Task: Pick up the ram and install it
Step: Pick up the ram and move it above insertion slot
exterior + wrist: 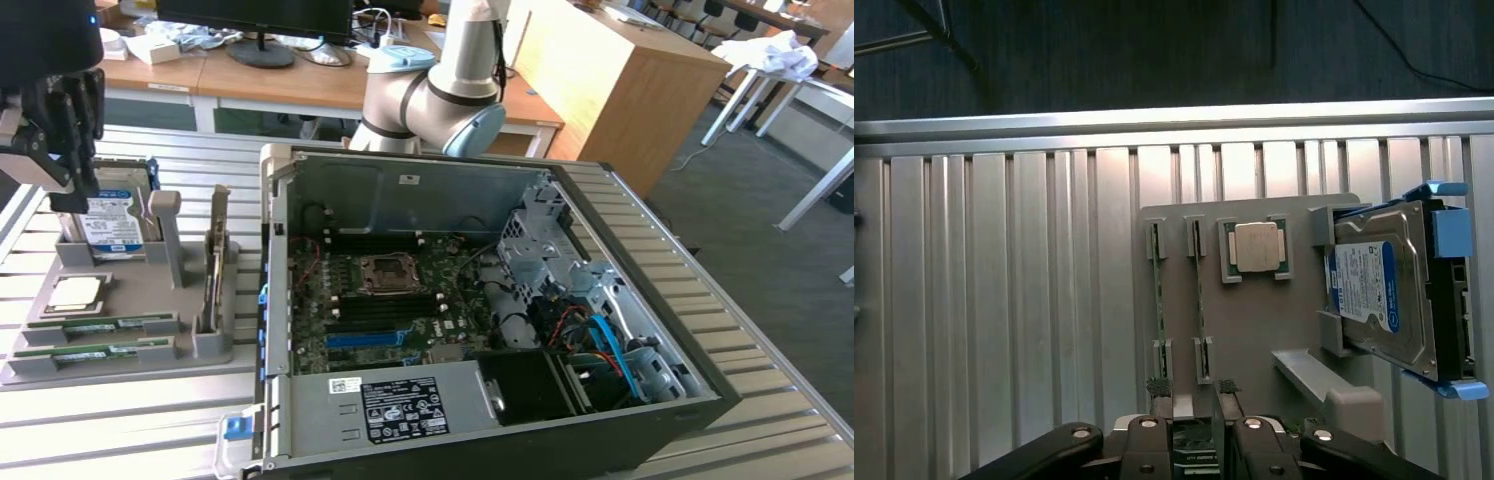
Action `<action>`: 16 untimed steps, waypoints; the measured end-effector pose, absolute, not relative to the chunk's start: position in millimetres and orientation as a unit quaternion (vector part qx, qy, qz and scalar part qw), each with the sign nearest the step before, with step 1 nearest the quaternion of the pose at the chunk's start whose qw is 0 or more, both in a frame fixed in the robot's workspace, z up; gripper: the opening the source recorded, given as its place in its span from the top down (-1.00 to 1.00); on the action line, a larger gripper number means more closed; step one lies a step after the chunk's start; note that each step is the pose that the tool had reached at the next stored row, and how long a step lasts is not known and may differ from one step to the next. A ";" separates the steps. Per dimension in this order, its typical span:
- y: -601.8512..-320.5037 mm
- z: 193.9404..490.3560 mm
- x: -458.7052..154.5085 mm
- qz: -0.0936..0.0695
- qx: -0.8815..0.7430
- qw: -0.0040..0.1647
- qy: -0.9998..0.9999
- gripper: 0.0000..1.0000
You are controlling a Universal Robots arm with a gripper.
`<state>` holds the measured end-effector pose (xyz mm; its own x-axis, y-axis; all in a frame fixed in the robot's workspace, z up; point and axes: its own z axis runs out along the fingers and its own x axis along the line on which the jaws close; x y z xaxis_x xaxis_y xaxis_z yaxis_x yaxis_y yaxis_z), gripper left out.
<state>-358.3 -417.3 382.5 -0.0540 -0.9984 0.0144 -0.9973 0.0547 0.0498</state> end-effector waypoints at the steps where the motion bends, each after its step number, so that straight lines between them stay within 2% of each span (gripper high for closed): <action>1: -417.3 382.1 -358.3 -0.013 0.689 0.022 -0.724 0.40; 16: -417.3 379.0 -358.3 -0.012 0.705 0.022 -0.709 0.40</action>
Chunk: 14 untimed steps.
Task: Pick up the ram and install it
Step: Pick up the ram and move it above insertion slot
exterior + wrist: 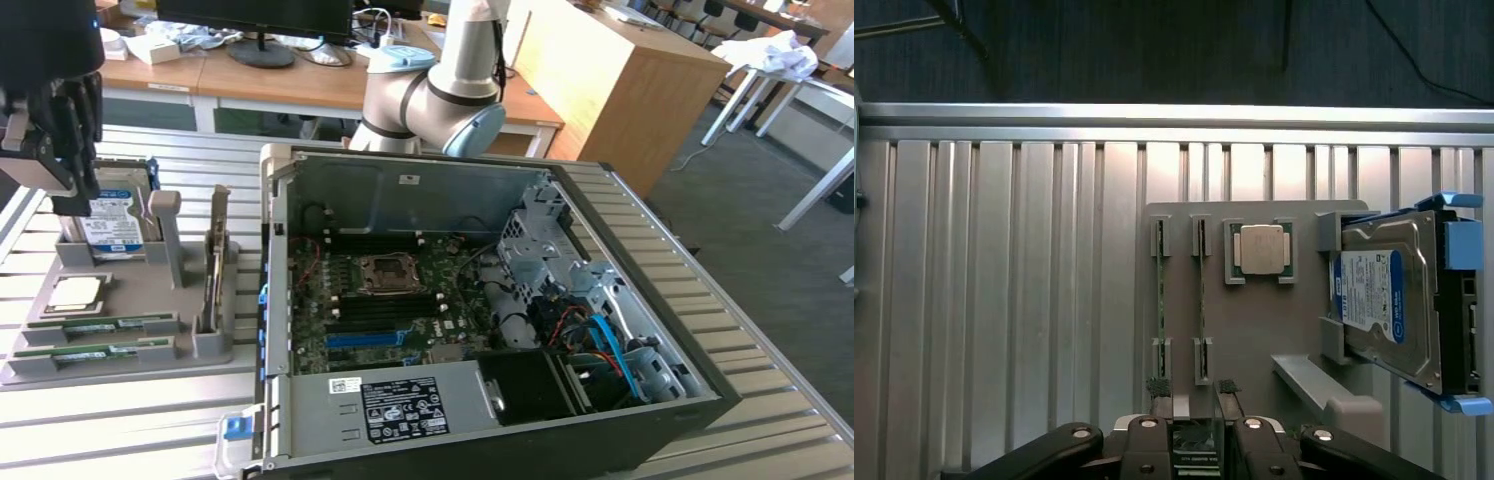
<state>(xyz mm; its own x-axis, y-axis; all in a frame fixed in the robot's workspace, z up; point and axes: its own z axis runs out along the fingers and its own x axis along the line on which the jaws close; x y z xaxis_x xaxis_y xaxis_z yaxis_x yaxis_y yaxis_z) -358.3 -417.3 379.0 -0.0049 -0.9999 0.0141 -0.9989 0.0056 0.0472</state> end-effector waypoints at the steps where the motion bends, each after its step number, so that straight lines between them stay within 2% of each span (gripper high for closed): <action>1: -417.3 378.4 -358.3 -0.012 0.705 0.022 -0.709 0.40; 14: -417.3 371.1 -358.3 -0.012 0.705 0.022 -0.709 0.40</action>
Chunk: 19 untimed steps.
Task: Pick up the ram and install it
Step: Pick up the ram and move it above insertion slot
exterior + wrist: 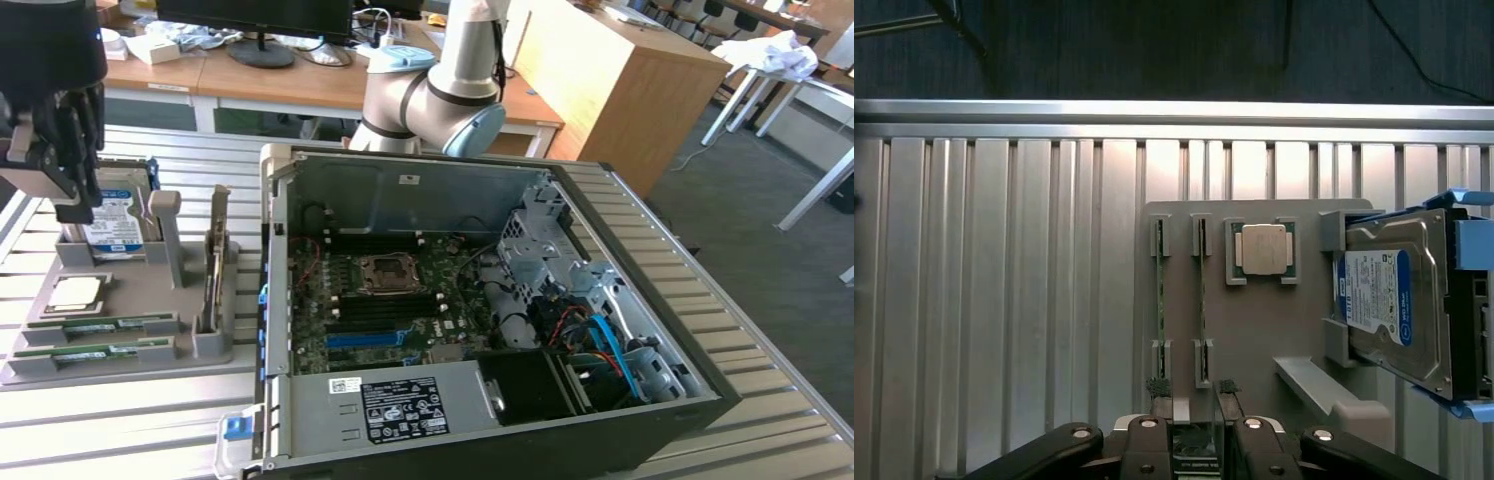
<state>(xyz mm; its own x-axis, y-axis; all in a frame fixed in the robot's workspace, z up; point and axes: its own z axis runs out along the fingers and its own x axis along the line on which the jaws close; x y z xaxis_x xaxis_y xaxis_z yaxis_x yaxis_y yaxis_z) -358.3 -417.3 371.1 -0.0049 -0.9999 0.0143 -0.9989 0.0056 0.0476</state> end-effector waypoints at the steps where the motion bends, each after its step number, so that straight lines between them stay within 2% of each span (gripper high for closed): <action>1: -417.3 370.8 -358.3 -0.012 0.705 0.022 -0.709 0.40; 19: -417.3 366.0 -358.3 -0.012 0.705 0.022 -0.709 0.40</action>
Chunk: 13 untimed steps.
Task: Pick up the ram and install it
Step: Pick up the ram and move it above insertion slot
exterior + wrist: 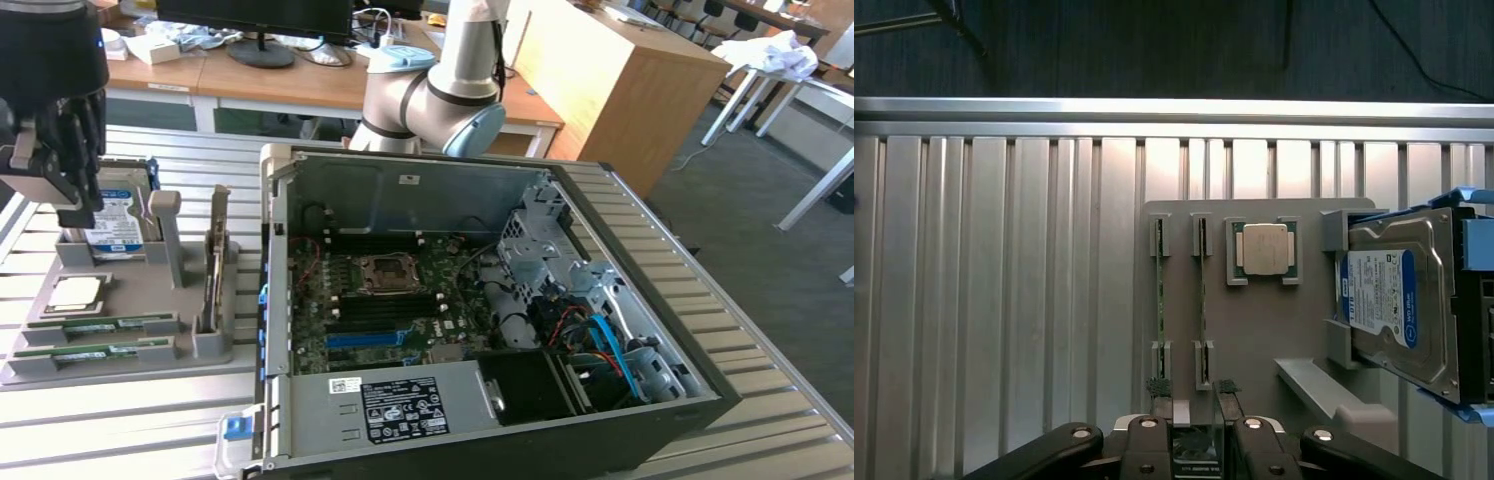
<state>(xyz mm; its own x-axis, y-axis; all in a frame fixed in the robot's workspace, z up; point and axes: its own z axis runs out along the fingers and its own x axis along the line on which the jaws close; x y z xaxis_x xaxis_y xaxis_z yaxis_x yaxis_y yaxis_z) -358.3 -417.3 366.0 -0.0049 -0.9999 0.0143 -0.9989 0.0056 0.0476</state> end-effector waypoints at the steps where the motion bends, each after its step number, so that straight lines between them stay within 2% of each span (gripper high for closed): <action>1: -417.3 365.8 -358.3 -0.012 0.705 0.022 -0.709 0.40; 13: -417.3 361.2 -358.3 -0.012 0.705 0.022 -0.709 0.40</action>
<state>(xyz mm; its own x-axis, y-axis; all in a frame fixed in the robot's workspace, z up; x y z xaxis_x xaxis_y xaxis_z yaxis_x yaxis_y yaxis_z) -358.3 -417.3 361.2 -0.0050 -0.9999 0.0143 -0.9989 0.0056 0.0474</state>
